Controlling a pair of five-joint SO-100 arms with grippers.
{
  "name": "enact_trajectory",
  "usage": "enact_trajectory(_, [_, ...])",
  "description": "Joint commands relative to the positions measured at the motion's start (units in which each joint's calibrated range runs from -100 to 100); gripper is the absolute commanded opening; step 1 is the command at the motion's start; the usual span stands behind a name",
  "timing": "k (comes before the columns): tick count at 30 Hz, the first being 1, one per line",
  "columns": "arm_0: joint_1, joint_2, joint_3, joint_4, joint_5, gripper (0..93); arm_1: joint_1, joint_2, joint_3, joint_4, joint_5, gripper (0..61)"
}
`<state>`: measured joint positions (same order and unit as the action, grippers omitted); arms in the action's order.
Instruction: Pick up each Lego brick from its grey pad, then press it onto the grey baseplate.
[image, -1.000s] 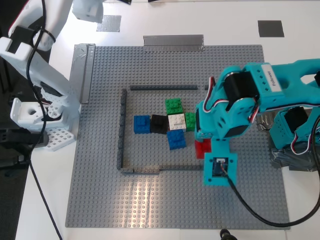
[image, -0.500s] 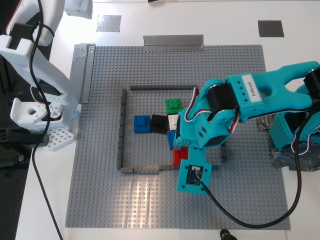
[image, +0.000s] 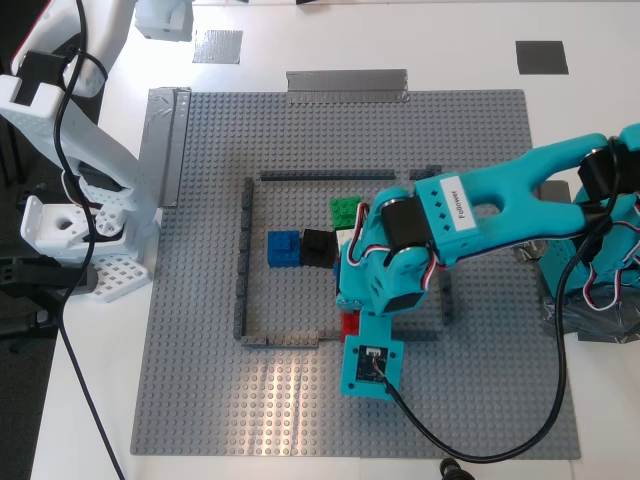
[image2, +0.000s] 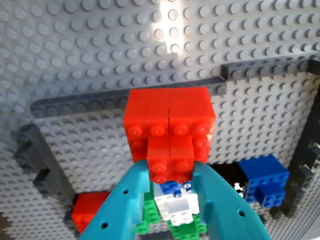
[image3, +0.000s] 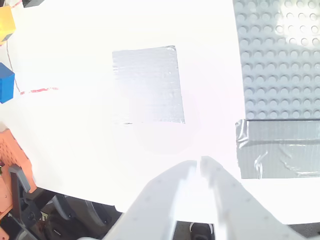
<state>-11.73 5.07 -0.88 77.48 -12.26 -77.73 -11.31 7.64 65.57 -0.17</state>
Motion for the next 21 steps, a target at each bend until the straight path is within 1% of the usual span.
enact_trajectory(1, [1.97,1.45,-2.42,-0.99,0.22,0.0,1.38,-3.97,-1.55,-3.81,-0.15,0.1])
enact_trajectory(11, [5.16,2.91,-2.33,-1.73,0.31,0.0,2.68,-5.94,0.26,0.10,0.24,0.1])
enact_trajectory(17, [5.45,2.91,-2.24,-1.48,0.31,0.0,2.90,-11.18,6.58,-2.26,-0.39,0.1])
enact_trajectory(21, [4.80,2.83,-1.97,-1.07,0.31,0.0,3.19,-11.78,5.86,0.10,-0.10,0.1])
